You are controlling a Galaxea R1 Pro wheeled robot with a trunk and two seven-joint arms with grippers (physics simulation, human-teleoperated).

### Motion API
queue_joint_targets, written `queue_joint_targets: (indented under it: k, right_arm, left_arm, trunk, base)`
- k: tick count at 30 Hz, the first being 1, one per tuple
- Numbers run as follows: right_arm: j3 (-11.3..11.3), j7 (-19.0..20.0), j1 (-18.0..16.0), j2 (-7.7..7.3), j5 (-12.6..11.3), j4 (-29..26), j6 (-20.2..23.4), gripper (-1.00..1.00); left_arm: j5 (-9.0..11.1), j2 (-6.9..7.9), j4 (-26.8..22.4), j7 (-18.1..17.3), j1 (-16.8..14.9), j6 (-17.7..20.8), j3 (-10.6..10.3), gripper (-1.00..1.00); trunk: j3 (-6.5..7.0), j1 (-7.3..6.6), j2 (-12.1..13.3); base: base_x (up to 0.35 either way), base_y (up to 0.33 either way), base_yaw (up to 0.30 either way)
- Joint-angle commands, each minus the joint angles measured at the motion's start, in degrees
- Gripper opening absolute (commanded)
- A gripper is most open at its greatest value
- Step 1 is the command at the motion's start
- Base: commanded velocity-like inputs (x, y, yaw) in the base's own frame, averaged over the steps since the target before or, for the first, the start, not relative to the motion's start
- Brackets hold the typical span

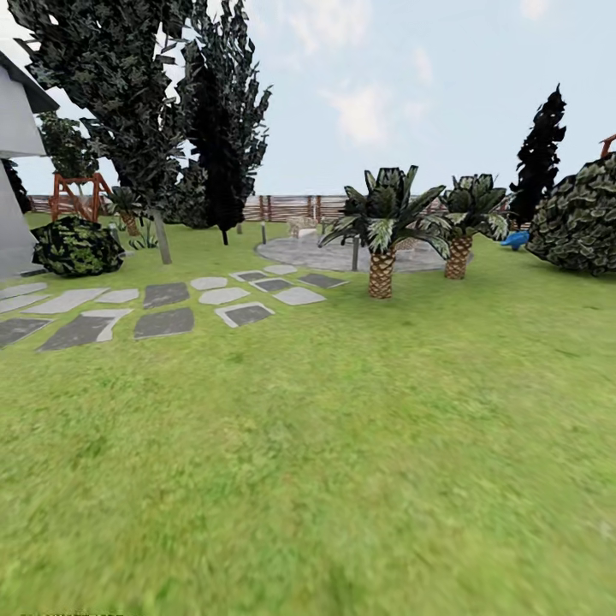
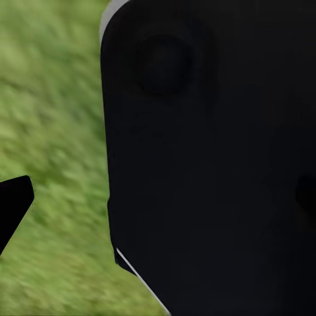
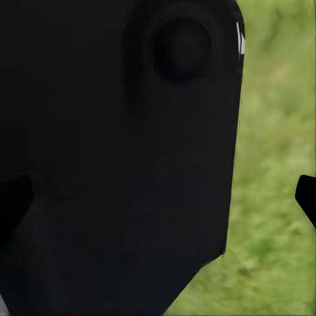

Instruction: Take the three Easter eggs out of the wicker basket on the lawn in the garden, then place them on the lawn next to a single tree (choose any tree) so that all three eggs are next to the same tree and none are left in the basket.

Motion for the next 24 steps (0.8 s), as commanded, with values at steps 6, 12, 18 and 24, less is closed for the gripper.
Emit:
queue_joint_targets:
  k: [6, 12, 18, 24]
  right_arm:
    - [0.0, -0.1, 0.0, 0.05, 0.0, 0.0, 0.0, 1.00]
    - [0.0, -0.1, 0.0, 0.06, 0.0, 0.0, 0.0, 1.00]
    - [0.1, -0.1, 0.0, 0.20, 0.0, 0.0, 0.0, 1.00]
    - [0.3, -0.1, 0.0, 0.37, 0.0, 0.0, 0.0, 1.00]
  left_arm:
    - [0.0, 0.01, 0.0, 0.0, 0.0, 0.0, 0.0, 1.00]
    - [0.0, 0.02, -0.1, 0.0, 0.0, -0.6, 0.1, 1.00]
    - [0.1, 0.08, -0.1, 0.1, 0.0, -1.7, 0.4, 1.00]
    - [0.3, 0.15, -0.1, 0.2, 0.0, -1.9, 0.6, 1.00]
  trunk:
    - [-0.38, 0.02, 0.0]
    - [-0.69, 0.02, 0.0]
    - [-0.98, 0.02, 0.0]
    - [-1.28, 0.02, 0.0]
  base:
    - [0.078, 0.070, 0.233]
    - [0.017, 0.016, 0.243]
    - [0.003, 0.003, 0.249]
    - [0.001, 0.001, 0.250]
